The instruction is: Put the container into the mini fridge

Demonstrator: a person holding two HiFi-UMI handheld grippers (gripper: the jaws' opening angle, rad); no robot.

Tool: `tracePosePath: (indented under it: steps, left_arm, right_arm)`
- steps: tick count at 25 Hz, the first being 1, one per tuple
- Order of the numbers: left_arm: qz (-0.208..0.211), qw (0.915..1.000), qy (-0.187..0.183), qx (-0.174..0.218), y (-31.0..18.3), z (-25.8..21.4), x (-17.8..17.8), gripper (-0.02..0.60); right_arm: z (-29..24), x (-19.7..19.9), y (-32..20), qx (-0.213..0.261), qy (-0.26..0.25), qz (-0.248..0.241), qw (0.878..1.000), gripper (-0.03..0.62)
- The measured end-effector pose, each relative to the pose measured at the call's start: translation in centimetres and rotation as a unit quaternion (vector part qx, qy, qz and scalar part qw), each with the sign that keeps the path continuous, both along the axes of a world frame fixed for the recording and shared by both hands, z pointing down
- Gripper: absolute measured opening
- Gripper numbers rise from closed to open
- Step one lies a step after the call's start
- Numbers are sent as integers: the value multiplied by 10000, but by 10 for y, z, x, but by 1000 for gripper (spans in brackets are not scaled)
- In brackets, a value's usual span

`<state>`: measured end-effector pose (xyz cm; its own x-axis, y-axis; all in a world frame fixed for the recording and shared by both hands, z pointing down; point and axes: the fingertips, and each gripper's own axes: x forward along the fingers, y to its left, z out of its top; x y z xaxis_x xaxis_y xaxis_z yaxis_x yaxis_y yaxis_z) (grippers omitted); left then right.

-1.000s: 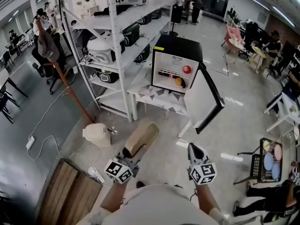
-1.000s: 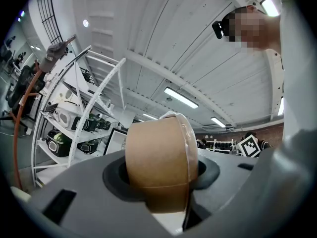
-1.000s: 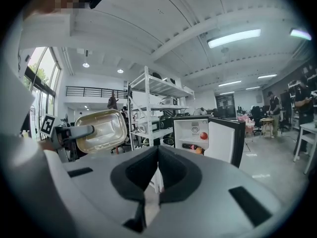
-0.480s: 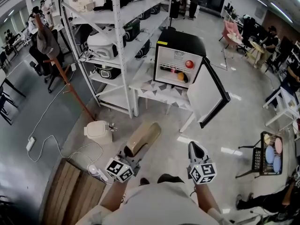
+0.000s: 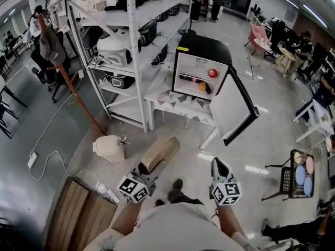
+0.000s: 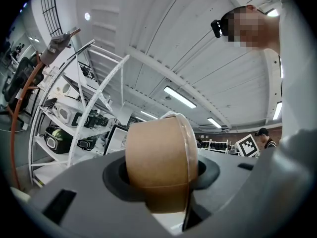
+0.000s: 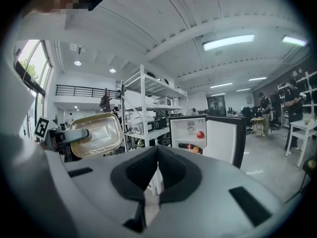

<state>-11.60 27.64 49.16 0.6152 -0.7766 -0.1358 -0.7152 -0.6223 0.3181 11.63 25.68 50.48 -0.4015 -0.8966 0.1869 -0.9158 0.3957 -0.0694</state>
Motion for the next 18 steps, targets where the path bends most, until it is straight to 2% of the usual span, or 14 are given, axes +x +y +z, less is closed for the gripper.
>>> tracePosePath:
  steps: [12,18]
  left_arm:
    - [-179,9996,-126,-161,-73,9,0,183]
    - [-273,9991,-267,-185,-114,8,6,183]
  right_arm:
    - [14,-6,-81,-143,-64,-198,9997,7]
    - [9,-6,-129,17,-81,-381,9992,7]
